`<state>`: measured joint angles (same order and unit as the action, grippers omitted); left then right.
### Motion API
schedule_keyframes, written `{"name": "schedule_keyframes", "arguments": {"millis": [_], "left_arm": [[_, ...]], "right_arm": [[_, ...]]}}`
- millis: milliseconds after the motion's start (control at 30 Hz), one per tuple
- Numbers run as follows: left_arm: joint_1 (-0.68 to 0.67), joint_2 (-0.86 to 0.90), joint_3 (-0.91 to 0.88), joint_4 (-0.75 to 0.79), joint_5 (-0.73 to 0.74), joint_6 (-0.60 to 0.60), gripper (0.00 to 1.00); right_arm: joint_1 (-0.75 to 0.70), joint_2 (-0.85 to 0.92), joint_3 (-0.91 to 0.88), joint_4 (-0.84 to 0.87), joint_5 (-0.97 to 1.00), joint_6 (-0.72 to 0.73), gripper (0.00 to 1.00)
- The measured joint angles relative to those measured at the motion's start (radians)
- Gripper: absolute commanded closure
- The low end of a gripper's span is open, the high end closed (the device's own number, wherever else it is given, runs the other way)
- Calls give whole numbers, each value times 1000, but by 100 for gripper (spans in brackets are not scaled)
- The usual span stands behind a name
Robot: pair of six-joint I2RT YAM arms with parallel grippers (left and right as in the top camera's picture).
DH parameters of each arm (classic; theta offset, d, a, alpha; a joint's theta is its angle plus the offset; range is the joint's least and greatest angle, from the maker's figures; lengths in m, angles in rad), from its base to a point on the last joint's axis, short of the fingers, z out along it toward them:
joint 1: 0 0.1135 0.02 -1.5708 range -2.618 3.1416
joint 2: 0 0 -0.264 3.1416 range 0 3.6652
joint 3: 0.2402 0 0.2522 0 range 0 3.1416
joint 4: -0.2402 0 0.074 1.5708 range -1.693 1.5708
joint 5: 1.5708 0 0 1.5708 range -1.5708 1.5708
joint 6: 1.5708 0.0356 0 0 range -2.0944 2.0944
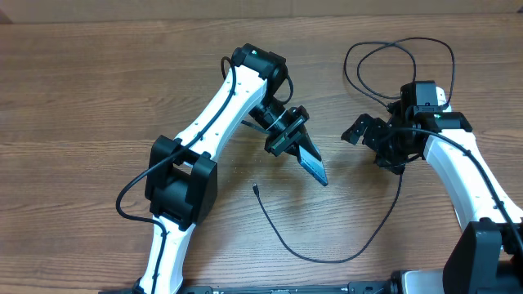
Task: Plug charger to phone and switch on socket
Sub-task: 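Move the right gripper down to the black cable's USB-C plug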
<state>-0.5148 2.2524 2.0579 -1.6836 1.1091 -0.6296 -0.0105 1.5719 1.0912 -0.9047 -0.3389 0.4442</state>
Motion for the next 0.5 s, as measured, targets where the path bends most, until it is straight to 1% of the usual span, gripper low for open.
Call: {"name": "schedule_keyframes", "arguments": {"millis": [233, 500], "left_arm": [[5, 0, 0, 0, 76, 0, 96], [39, 0, 0, 0, 106, 0, 96]], "right_arm": [[0, 0, 0, 0, 0, 0, 0], [0, 0, 0, 0, 0, 0, 0]]}}
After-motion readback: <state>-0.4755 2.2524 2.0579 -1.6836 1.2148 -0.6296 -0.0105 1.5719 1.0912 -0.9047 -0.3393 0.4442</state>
